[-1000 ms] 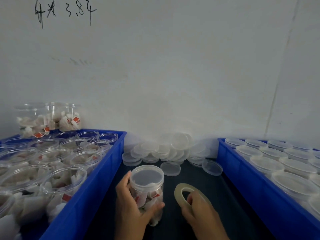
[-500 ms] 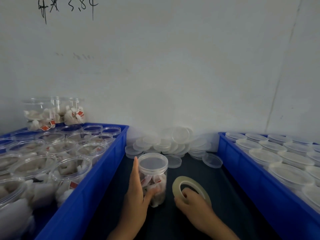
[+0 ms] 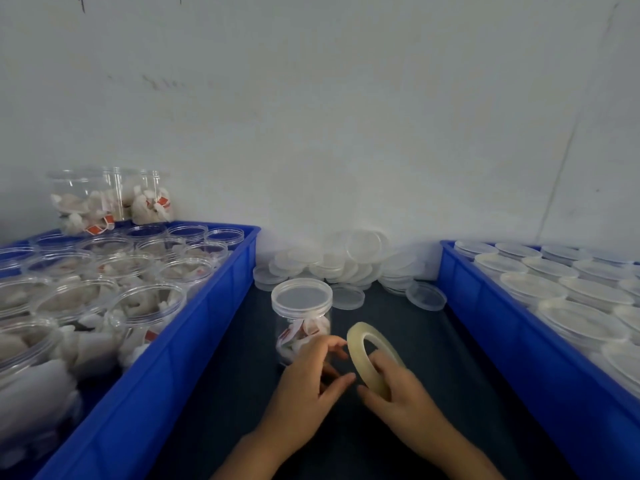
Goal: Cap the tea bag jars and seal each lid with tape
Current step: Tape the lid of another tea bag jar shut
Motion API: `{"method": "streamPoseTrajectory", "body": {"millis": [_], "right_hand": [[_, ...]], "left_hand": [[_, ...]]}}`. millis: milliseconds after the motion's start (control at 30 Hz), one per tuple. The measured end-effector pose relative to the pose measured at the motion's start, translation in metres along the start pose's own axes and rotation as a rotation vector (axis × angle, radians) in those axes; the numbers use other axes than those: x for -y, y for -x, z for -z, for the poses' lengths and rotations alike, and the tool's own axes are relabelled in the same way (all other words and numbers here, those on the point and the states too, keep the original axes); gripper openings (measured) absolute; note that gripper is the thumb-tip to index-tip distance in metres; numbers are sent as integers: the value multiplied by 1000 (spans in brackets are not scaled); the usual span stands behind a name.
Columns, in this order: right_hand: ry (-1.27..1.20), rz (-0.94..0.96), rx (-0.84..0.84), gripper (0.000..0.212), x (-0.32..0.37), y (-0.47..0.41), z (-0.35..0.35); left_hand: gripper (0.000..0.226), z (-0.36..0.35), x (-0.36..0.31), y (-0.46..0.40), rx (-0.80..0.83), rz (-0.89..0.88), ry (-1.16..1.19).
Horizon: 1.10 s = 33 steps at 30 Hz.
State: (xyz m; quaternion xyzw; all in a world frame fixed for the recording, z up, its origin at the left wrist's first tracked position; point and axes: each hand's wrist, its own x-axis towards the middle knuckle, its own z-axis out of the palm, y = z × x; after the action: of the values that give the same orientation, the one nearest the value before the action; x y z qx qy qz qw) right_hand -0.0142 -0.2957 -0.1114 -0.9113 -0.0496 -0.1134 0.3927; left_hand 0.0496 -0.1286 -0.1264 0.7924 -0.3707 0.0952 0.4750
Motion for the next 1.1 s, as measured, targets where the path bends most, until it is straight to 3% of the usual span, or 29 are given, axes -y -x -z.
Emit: {"method": "streamPoseTrajectory", "body": {"millis": [233,867,1100], "right_hand": [[-104,27,21,9,8,1,-7],[122,32,45,11,8,0,-17],[100,27,18,12,8,2,-20]], "left_hand": [[19,-2,-4,2,-111,85,238],[11,-6,-2,0,-184,71,76],[12,-1,-5,1,-204,104,235]]}}
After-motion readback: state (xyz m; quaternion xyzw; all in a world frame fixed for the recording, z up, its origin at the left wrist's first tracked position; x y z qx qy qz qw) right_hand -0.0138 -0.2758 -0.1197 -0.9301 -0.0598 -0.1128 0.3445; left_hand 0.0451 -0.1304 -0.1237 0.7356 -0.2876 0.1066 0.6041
